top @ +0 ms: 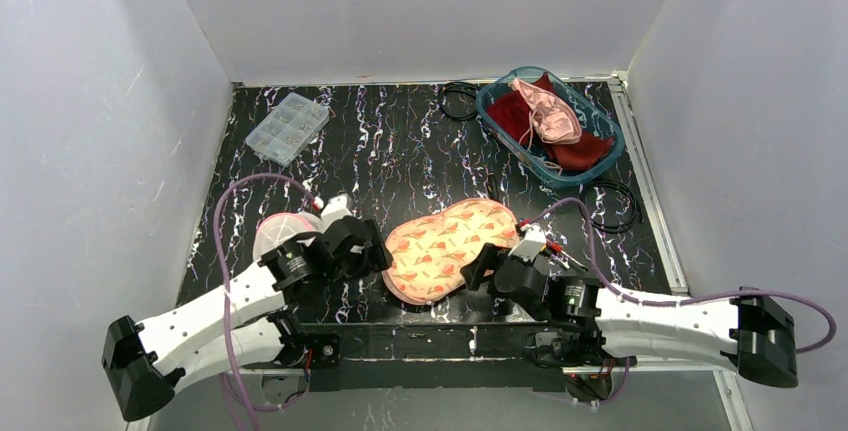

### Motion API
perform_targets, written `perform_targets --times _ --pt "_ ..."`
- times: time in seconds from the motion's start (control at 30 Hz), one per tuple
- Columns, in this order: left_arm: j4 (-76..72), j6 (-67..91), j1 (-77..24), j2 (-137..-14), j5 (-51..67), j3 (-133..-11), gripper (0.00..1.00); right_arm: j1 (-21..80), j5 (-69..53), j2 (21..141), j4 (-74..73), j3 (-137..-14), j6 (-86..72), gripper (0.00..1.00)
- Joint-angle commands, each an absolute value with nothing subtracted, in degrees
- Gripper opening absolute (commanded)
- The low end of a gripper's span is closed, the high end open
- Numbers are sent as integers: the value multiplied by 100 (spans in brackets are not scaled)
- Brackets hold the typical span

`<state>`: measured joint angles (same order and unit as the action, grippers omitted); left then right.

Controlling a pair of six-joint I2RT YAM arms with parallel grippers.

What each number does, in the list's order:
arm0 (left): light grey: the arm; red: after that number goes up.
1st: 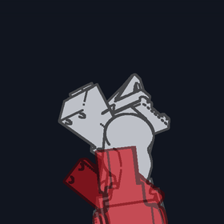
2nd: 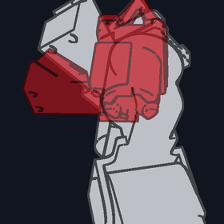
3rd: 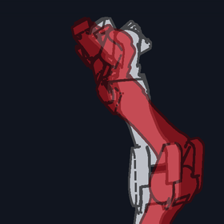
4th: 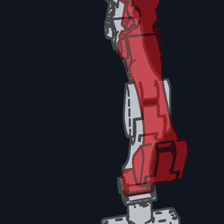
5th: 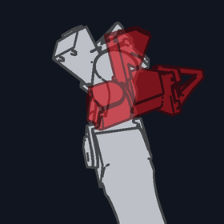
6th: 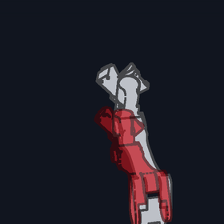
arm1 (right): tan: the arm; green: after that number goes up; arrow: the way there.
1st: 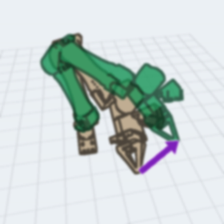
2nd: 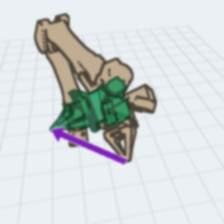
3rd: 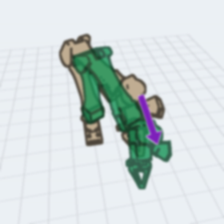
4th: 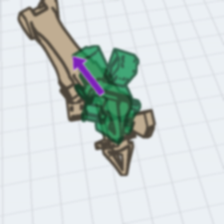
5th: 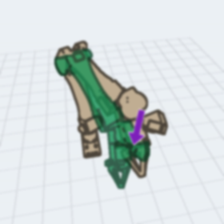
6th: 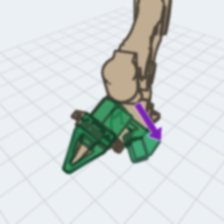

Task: Unzip the laundry bag and remove the bra
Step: Adjust the laundry bag at the center of the board.

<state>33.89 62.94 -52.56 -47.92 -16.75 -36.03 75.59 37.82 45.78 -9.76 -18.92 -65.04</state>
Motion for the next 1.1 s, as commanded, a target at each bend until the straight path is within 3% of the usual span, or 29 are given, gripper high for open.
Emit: perform_targets --times 0.0,0.2,0.3,0.53,0.73,0.9,1.07 --pt "3003 4656 -5068 -5491 -2063 -4152 76 6658 3626 4785 -609 -1741 -6090 89" --pt "2214 3778 -4419 -6900 -943 -4593 74 5589 2403 5323 299 -1623 -5330 89" --pt "1931 3665 -4349 -7335 -818 -4563 66 5358 2114 5803 495 -1762 -5080 89" --pt "628 3893 -4332 -7098 -283 -3427 59 5073 1593 6778 879 -2249 -4442 88" --pt "-48 4451 -4368 -6141 -5 -2380 34 5070 1062 7728 895 -3092 -3431 87" --pt "-316 5374 -5092 -5003 -860 -1544 38 5067 619 8463 830 -3969 -2643 88" --pt "-239 5649 -5780 -4947 -1631 -1680 44 5061 304 9455 246 -5276 -2049 91"
